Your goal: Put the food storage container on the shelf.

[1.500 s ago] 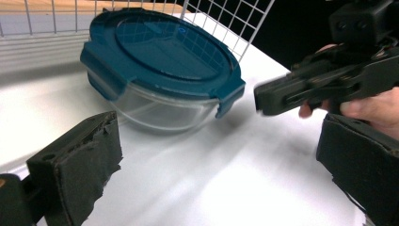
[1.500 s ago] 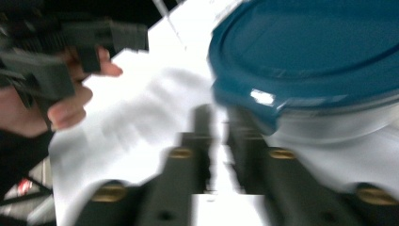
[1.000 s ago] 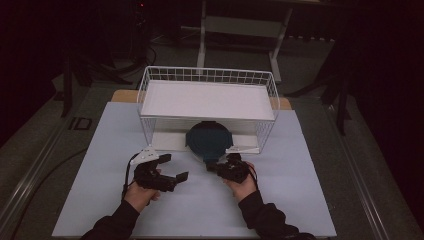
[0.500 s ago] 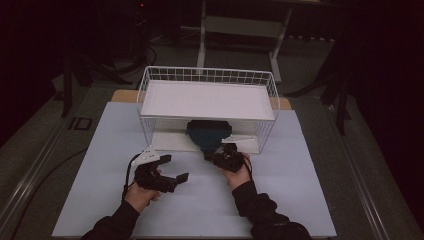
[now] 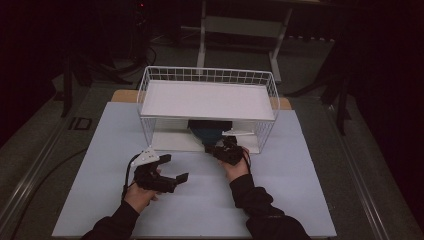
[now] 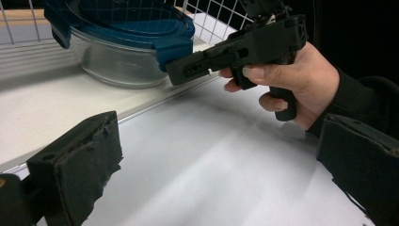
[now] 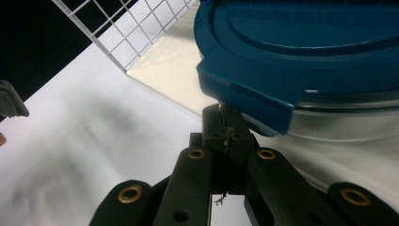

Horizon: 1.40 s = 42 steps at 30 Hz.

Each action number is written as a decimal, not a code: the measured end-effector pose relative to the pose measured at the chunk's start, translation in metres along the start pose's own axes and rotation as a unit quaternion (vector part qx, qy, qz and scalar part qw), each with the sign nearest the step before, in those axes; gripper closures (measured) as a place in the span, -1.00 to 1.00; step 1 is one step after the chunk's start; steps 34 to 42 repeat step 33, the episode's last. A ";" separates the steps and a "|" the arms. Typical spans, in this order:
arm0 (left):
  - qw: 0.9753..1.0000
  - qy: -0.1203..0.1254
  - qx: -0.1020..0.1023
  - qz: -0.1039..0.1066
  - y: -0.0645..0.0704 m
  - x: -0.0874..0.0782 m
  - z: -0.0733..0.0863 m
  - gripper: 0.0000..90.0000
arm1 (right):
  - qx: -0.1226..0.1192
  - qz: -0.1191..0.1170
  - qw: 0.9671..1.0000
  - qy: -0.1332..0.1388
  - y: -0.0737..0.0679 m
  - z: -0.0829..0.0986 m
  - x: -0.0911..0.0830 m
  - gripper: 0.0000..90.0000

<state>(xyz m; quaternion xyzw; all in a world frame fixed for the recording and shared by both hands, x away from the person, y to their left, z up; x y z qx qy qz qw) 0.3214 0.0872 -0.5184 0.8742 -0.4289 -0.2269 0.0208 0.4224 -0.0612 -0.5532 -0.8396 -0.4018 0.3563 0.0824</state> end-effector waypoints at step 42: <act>0.999 0.027 0.029 0.026 0.021 -0.020 0.004 -0.98 | -0.045 -0.009 0.998 0.039 -0.011 0.068 -0.110 -0.65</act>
Point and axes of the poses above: each handheld gripper's, and its own axes: x roughly forward along the jaws, z roughly out of its underside, y roughly to its right, the point moved 8 cm from there along x, roughly forward along the jaws, and after that the axes turned 3 degrees about x, right-handed, at the moved point
